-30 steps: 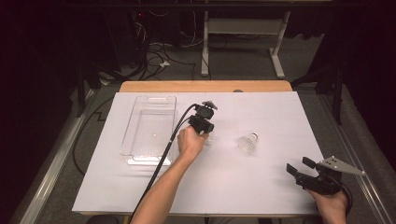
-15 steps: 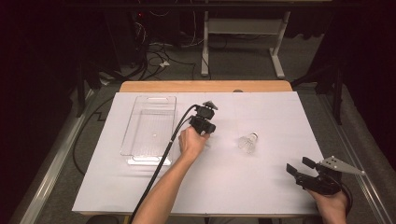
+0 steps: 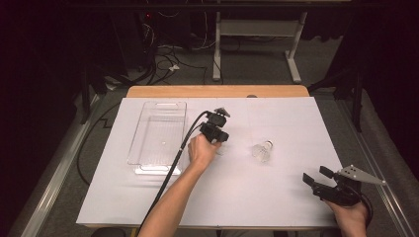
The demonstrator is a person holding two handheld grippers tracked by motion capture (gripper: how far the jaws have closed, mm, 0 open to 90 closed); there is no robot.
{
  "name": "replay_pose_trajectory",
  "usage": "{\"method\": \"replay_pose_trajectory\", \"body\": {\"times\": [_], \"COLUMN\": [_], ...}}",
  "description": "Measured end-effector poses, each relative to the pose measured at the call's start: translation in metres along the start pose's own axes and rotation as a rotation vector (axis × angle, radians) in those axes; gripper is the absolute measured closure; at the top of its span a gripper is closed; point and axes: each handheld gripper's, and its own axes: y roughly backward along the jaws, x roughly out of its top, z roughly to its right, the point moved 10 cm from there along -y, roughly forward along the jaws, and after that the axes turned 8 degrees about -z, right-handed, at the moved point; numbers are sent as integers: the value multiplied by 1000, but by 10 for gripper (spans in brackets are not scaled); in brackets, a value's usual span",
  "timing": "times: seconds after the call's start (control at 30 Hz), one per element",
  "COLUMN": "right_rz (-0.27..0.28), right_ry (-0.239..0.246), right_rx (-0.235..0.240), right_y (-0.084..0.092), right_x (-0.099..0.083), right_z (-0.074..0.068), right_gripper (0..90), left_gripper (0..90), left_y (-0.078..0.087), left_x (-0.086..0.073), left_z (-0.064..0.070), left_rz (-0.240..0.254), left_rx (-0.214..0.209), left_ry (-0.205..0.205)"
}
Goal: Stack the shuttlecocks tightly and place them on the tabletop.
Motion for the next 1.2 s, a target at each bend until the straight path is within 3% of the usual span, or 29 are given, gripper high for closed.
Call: {"method": "replay_pose_trajectory", "body": {"times": [0.6, 1.2], "right_rz": [-1, -5], "right_ry": [1, 3], "right_rx": [-1, -7], "right_y": [0, -1], "right_x": [0, 0], "right_z": [0, 0], "right_gripper": [248, 248], "left_gripper": [670, 484], "left_y": [5, 20], "left_x": [1, 1], "left_z": [2, 11], "left_rz": [19, 63], "left_rx": [-13, -61], "left_ry": [-16, -56]}}
